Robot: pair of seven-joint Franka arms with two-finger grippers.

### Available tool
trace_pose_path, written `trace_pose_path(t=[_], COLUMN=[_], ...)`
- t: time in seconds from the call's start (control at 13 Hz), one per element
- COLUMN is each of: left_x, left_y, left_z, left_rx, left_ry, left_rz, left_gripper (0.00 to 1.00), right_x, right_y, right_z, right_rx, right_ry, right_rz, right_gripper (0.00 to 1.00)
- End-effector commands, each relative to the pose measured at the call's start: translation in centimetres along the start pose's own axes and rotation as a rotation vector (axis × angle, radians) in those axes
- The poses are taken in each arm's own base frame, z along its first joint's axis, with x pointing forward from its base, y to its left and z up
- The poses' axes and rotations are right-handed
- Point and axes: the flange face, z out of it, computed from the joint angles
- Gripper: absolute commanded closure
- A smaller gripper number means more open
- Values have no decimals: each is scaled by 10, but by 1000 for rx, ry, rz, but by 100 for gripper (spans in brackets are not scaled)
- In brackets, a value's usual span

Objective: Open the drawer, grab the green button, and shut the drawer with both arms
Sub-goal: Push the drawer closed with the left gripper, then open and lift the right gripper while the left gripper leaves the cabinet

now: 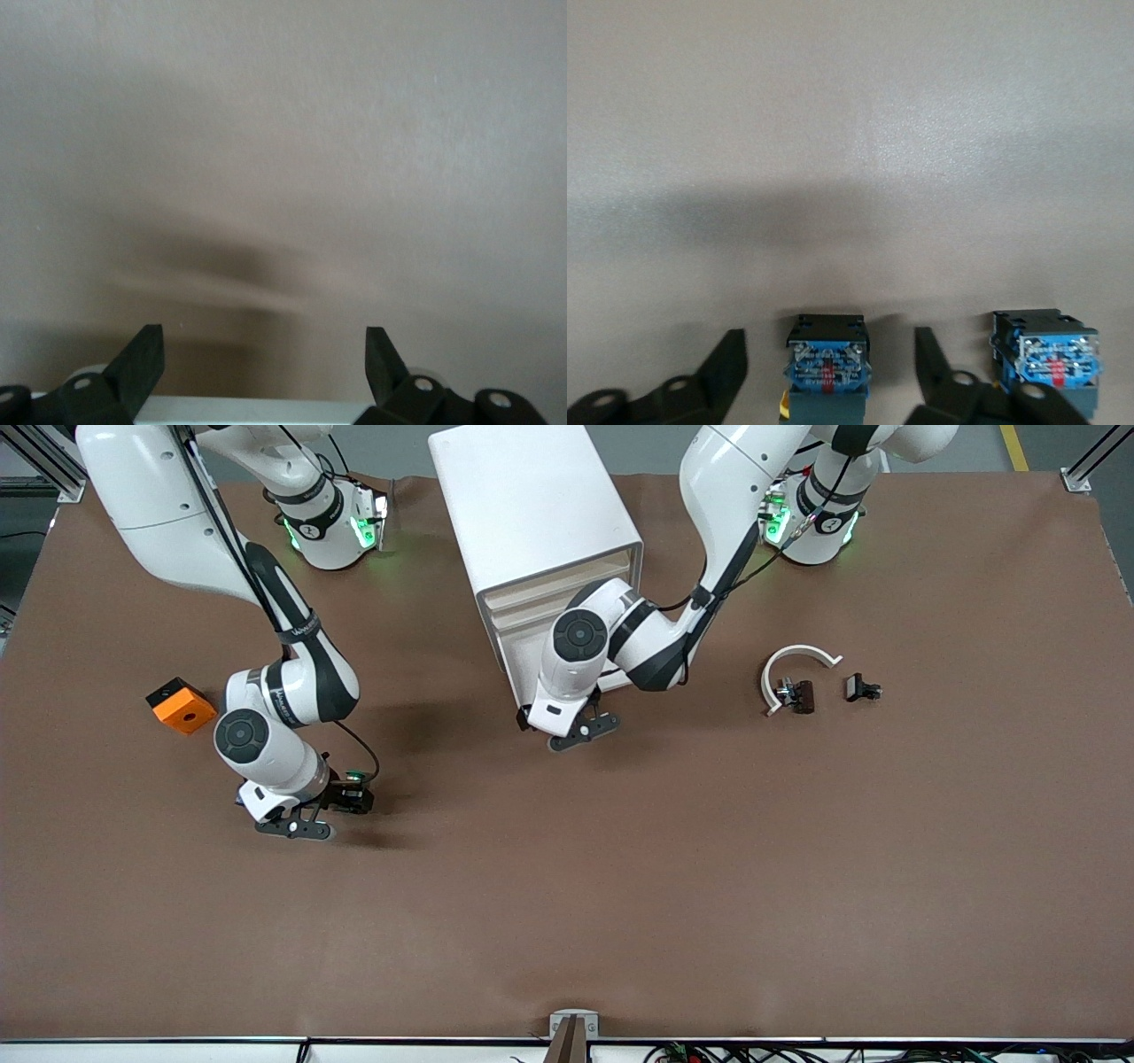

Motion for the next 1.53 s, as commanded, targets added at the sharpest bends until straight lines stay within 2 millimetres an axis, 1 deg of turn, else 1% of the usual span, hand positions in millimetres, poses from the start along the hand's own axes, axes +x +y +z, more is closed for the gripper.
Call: trace_pose_path(t=[0.0,0.15,0.23,0.31,0.38,0.46,0.54,0.69,0.77,0.84,0.92,1.0,1.07,1.15,1.3,1.46], left_x=[-37,-52,-64,-71,-82,-87,-89,-96,-97,-95,-101,-105,-106,-106,-107,-115], left_y=[7,9,10,12,14,15,15,15,14,14,15,16,16,16,18,18], left_z=[1,2,5,6,7,7,7,8,9,8,9,9,8,8,6,8], left_rx=[32,45,52,53,52,51,52,60,70,71,66,63,59,55,44,46], left_ry=[-8,-26,-41,-50,-61,-66,-69,-80,-85,-87,-109,-127,-138,-150,-181,-191], left_rz=[29,42,35,27,24,22,13,10,9,3,-7,-17,-26,-38,-65,-58], left_gripper=[0,0,0,0,0,0,0,0,0,0,0,0,0,0,0,0], right_x=[16,26,29,29,26,22,16,4,1,-2,0,3,6,9,11,11], right_y=[0,0,2,3,3,5,8,14,20,25,35,54,77,99,130,141], right_z=[-52,-103,-125,-147,-168,-189,-209,-242,-258,-279,-299,-324,-342,-353,-358,-363], right_rx=[-38,-61,-70,-77,-81,-83,-86,-95,-98,-99,-100,-98,-91,-84,-72,-67], right_ry=[-55,-90,-106,-114,-118,-111,-110,-116,-117,-115,-121,-143,-164,-168,-172,-166], right_rz=[-4,-3,-2,2,5,7,10,19,25,28,-1,-55,-85,-108,-134,-135], right_gripper=[0,0,0,0,0,0,0,0,0,0,0,0,0,0,0,0])
